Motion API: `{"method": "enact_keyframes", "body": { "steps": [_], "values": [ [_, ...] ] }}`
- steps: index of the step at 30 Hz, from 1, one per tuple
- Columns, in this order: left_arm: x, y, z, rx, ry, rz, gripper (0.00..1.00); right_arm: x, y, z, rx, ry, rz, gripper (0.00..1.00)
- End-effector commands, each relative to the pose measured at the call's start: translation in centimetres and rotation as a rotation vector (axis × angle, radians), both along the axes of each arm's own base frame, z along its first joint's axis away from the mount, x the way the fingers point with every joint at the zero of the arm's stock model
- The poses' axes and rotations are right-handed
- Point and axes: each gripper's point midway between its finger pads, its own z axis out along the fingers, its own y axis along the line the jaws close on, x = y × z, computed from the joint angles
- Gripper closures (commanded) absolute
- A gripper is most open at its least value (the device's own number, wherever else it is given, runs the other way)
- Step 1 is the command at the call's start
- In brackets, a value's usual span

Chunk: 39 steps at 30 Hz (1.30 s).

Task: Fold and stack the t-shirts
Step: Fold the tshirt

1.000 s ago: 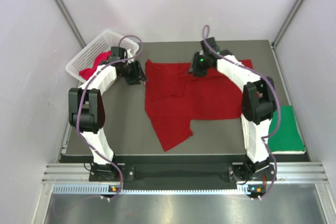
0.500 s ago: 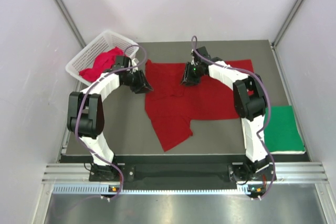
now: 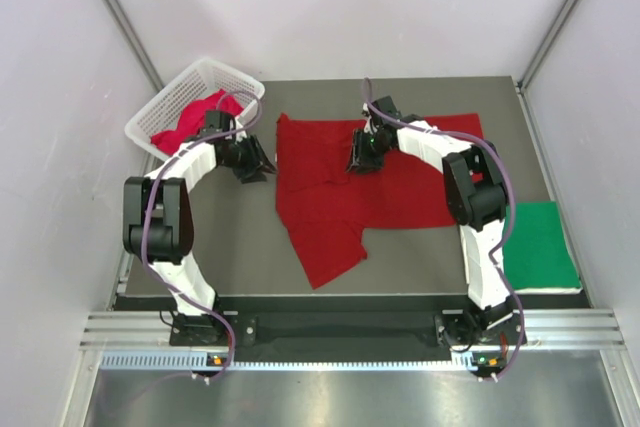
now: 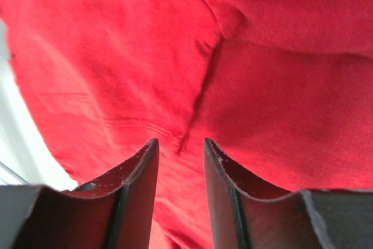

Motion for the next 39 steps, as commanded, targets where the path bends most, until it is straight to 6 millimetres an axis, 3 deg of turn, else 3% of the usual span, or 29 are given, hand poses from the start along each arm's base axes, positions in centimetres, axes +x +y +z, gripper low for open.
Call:
{"method": "enact_keyframes", "body": {
  "steps": [1, 4, 8, 10, 15, 22, 39],
  "values": [
    [-0.9, -0.8, 1.6, -0.059, -0.049, -0.031, 0.52, 0.0, -0.1, 2.5, 0.012, -0.064, 0.029, 0.62],
    [-1.5, -2.0, 2.7, -0.134, -0.086, -0.053, 0.52, 0.2, 0.1, 2.3, 0.016, -0.065, 0.037, 0.62],
    [-1.9, -2.3, 1.6, -0.139, -0.045, -0.043, 0.53, 0.4, 0.7, 1.9, 0.035, -0.051, 0.043, 0.63],
    [-1.9, -2.5, 2.0, -0.143, -0.059, -0.058, 0.53, 0.2, 0.9, 1.7, 0.047, -0.041, 0.047, 0.63],
    [-0.7, -4.4, 3.5, -0.181, -0.118, -0.064, 0.54, -0.5, 1.0, 1.1, 0.049, -0.027, 0.046, 0.66],
    [-0.8, -7.2, 0.9, -0.158, -0.048, -0.062, 0.56, -1.1, 1.2, 1.0, 0.048, -0.019, 0.048, 0.67],
    [0.0, -5.7, -1.1, -0.047, -0.025, -0.001, 0.56, -1.7, 1.8, 0.4, 0.053, -0.001, 0.066, 0.68]
  ]
}}
